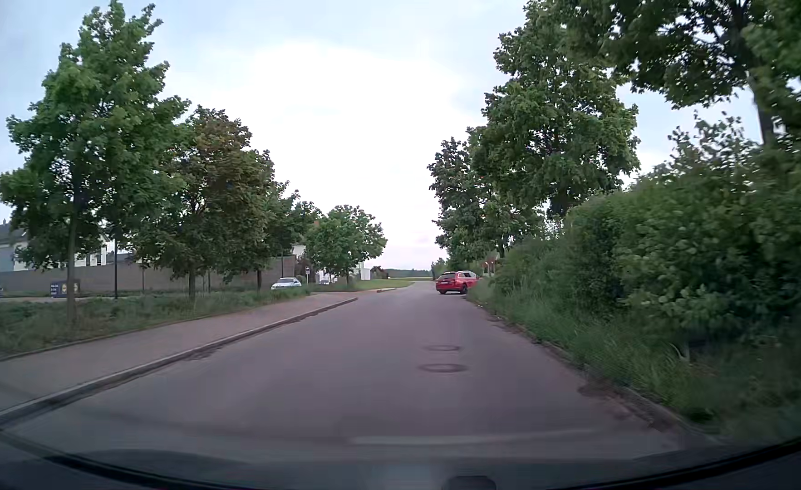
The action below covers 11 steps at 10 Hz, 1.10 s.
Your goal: Follow the waypoints while adhering to traffic rules and regulations
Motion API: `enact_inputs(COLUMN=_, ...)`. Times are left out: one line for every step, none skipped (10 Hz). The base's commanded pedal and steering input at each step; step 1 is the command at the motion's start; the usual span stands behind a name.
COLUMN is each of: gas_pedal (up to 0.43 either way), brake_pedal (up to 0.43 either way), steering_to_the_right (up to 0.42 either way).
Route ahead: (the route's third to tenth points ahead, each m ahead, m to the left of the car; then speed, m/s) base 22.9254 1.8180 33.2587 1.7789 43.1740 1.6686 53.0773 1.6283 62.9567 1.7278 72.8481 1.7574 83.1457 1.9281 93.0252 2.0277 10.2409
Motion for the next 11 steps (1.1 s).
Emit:
enact_inputs(gas_pedal=0.15, brake_pedal=0.0, steering_to_the_right=0.002)
enact_inputs(gas_pedal=0.157, brake_pedal=0.0, steering_to_the_right=0.002)
enact_inputs(gas_pedal=0.197, brake_pedal=0.0, steering_to_the_right=0.002)
enact_inputs(gas_pedal=0.197, brake_pedal=0.0, steering_to_the_right=0.001)
enact_inputs(gas_pedal=0.22, brake_pedal=0.0, steering_to_the_right=0.002)
enact_inputs(gas_pedal=0.22, brake_pedal=0.0, steering_to_the_right=0.001)
enact_inputs(gas_pedal=0.24, brake_pedal=0.0, steering_to_the_right=0.0)
enact_inputs(gas_pedal=0.24, brake_pedal=0.0, steering_to_the_right=0.0)
enact_inputs(gas_pedal=0.24, brake_pedal=0.0, steering_to_the_right=0.0)
enact_inputs(gas_pedal=0.248, brake_pedal=0.0, steering_to_the_right=0.0)
enact_inputs(gas_pedal=0.248, brake_pedal=0.0, steering_to_the_right=0.0)
